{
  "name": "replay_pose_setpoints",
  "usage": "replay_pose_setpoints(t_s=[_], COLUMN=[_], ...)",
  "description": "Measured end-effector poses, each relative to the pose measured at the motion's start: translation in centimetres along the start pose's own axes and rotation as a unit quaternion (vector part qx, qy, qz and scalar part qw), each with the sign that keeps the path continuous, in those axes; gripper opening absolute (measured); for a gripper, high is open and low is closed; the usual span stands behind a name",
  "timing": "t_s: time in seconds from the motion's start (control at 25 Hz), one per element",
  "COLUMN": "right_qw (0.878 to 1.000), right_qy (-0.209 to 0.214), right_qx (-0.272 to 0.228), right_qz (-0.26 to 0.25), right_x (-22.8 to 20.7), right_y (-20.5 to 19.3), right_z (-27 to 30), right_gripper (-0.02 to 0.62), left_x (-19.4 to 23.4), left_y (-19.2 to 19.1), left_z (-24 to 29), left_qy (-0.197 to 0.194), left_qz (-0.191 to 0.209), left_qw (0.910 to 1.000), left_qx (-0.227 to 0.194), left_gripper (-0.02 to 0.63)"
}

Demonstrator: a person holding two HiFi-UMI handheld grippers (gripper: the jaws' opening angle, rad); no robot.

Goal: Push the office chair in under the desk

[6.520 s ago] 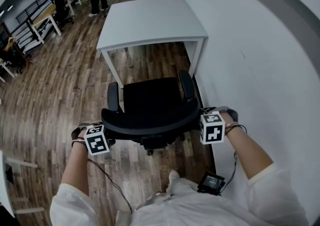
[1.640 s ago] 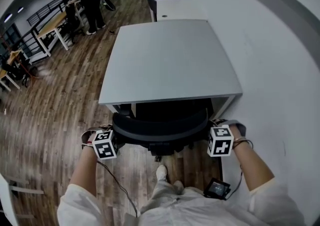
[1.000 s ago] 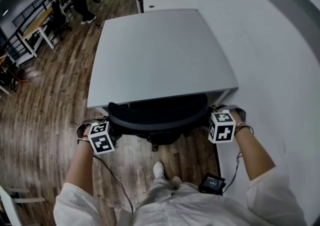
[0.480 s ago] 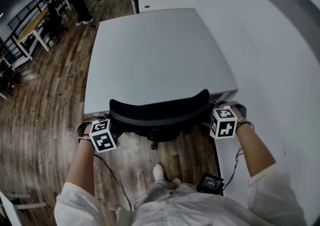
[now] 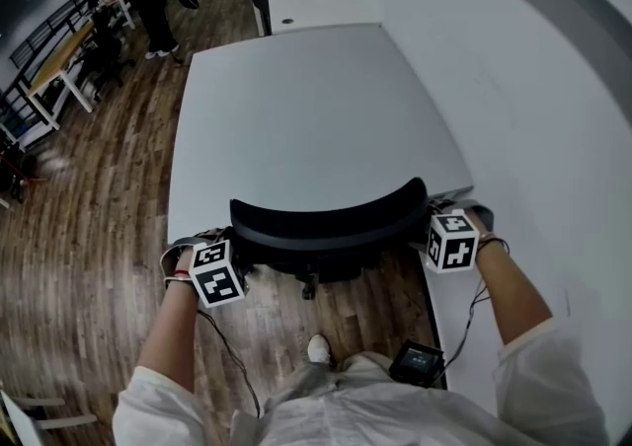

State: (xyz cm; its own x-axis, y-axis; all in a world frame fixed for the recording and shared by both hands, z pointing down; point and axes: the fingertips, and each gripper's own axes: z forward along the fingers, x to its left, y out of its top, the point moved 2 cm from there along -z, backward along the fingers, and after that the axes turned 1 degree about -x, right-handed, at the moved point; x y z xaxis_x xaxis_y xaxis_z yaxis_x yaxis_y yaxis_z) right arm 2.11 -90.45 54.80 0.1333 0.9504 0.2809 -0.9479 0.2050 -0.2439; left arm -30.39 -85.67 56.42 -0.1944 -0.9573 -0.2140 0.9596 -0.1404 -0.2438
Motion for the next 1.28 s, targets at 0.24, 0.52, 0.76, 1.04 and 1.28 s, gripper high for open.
replay_pose_setpoints(t_s=[0.24, 0.52, 0.76, 1.04, 1.28], right_qw=[1.000, 1.000, 1.000, 1.000, 0.999], right_qy=[0.000, 0.005, 0.003, 0.012, 0.017], right_qx=[0.000, -0.003, -0.007, -0.006, -0.010], right_qz=[0.001, -0.009, -0.013, -0.021, -0.029], right_x=[-0.3, -2.3, -2.4, -3.2, -3.7], right_y=[0.0, -0.8, -1.0, -1.3, -2.3], right_z=[0.1, 0.3, 0.6, 0.6, 0.8], right_gripper=[0.146, 0.146, 0.146, 0.146, 0.146], left_x=[0.5, 1.8, 2.0, 2.3, 2.5], left_y=[0.1, 0.7, 0.8, 1.2, 2.0], left_z=[0.2, 0.4, 0.8, 0.7, 1.2], left_qy=[0.002, 0.001, 0.012, 0.019, 0.028], left_qz=[0.003, -0.004, -0.008, -0.018, -0.023], left_qw=[1.0000, 1.0000, 0.9999, 0.9996, 0.9993], left_qx=[0.000, 0.002, -0.003, -0.006, -0.006], left_gripper=[0.150, 0.150, 0.153, 0.156, 0.156])
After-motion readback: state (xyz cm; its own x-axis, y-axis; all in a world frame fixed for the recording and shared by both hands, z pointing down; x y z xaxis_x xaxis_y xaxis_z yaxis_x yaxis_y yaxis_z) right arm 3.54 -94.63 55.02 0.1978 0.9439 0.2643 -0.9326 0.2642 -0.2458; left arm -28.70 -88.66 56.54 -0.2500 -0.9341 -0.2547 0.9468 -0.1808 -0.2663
